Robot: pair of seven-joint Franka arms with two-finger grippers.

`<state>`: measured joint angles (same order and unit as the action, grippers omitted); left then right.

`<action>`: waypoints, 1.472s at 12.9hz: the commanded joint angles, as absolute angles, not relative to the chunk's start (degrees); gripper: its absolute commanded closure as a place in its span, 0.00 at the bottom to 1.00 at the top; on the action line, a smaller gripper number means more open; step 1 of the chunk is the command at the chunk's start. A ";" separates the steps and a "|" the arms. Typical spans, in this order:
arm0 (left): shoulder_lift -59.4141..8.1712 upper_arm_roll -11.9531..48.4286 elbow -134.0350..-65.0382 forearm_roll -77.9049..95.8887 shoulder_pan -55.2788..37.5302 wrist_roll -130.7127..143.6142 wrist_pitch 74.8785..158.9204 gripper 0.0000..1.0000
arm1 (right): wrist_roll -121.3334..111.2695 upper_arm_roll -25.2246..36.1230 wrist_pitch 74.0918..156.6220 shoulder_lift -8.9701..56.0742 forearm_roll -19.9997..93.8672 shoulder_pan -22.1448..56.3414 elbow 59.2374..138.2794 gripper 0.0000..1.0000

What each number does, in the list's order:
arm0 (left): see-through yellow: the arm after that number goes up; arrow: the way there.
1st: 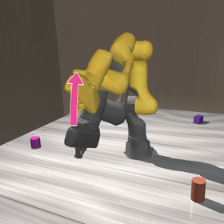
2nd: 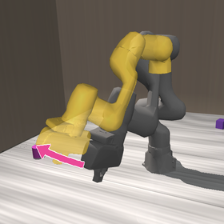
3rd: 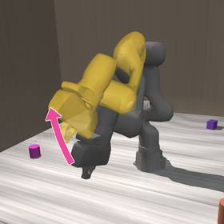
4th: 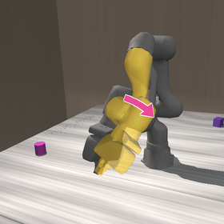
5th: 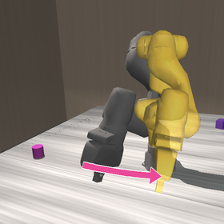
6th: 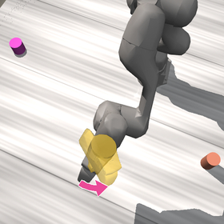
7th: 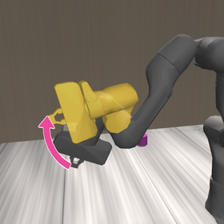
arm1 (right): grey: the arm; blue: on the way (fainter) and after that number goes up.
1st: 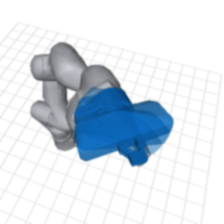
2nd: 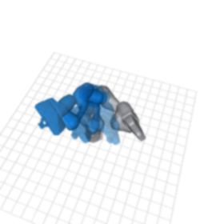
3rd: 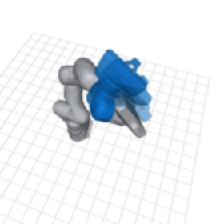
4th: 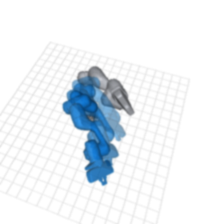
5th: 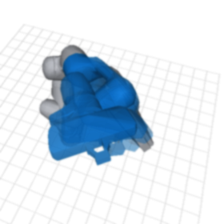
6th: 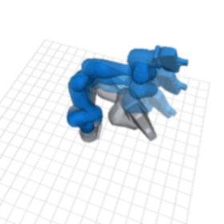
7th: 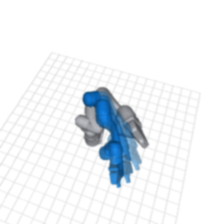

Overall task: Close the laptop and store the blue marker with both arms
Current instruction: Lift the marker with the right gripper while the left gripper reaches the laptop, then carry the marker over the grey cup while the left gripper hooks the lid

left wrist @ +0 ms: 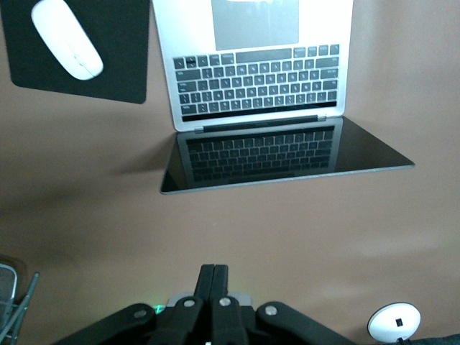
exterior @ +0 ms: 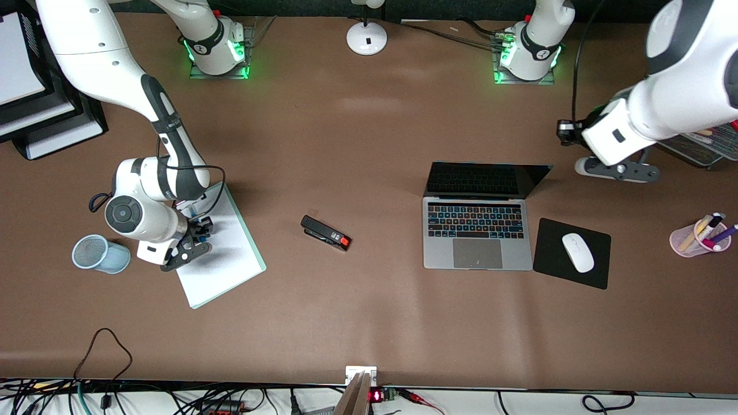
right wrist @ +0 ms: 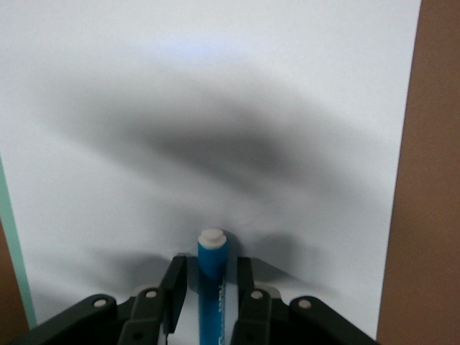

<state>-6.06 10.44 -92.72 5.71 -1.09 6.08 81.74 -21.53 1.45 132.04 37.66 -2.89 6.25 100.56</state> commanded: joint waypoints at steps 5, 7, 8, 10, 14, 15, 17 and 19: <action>2.80 12.83 -111.85 8.69 -1.05 7.73 93.40 1.00 | -22.41 1.14 132.19 38.58 -2.72 5.89 99.32 0.86; 2.81 14.84 -115.30 9.67 -0.97 7.82 97.45 1.00 | -22.50 1.05 131.49 37.71 -2.81 5.80 99.14 1.00; 2.90 15.46 -116.97 9.67 -0.97 8.34 99.73 1.00 | -22.41 1.05 129.22 36.05 -2.73 5.80 98.62 1.00; 2.81 17.74 -119.96 9.67 -0.97 9.49 104.56 1.00 | -22.59 1.14 122.47 33.76 -2.72 5.45 94.77 1.00; 2.37 20.04 -125.06 9.58 -0.79 10.20 114.23 1.00 | -28.80 1.49 114.17 29.90 -2.72 4.31 89.04 1.00; 2.37 20.04 -126.90 9.49 -0.79 10.20 116.95 1.00 | -32.31 1.67 114.17 28.23 -2.64 3.78 89.03 1.00; 1.94 20.04 -127.97 9.49 -0.53 9.58 120.74 1.00 | -40.56 1.50 114.00 25.33 -2.55 0.63 89.12 1.00; 1.32 20.04 -127.88 9.49 -0.44 9.49 122.08 1.00 | -51.62 1.49 113.99 23.12 1.73 -2.44 89.30 1.00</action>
